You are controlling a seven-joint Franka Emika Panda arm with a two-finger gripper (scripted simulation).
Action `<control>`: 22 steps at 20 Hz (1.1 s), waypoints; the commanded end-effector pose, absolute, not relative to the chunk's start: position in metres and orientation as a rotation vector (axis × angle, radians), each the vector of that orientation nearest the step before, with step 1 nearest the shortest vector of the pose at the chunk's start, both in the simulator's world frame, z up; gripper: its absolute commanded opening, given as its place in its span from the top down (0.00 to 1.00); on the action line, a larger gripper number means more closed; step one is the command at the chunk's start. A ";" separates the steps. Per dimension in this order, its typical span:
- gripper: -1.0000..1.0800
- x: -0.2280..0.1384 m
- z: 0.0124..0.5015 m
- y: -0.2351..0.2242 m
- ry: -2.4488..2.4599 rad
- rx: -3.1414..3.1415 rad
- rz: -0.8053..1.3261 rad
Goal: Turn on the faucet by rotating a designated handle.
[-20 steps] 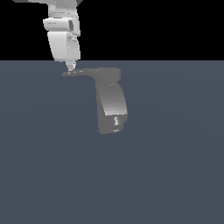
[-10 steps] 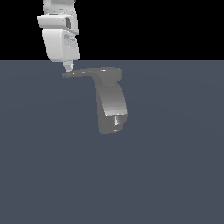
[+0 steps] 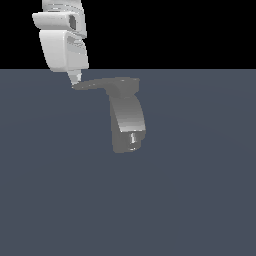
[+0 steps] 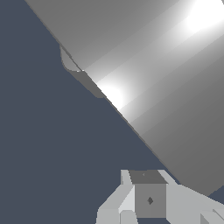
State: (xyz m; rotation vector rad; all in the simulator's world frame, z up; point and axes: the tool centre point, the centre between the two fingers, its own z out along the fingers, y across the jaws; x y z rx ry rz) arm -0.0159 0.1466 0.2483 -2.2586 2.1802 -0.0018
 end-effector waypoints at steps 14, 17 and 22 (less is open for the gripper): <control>1.00 -0.047 0.248 0.127 2.180 -2.260 -0.001; 1.00 -0.054 0.248 0.121 2.180 -2.260 -0.001; 1.00 -0.065 0.248 0.110 2.179 -2.261 -0.001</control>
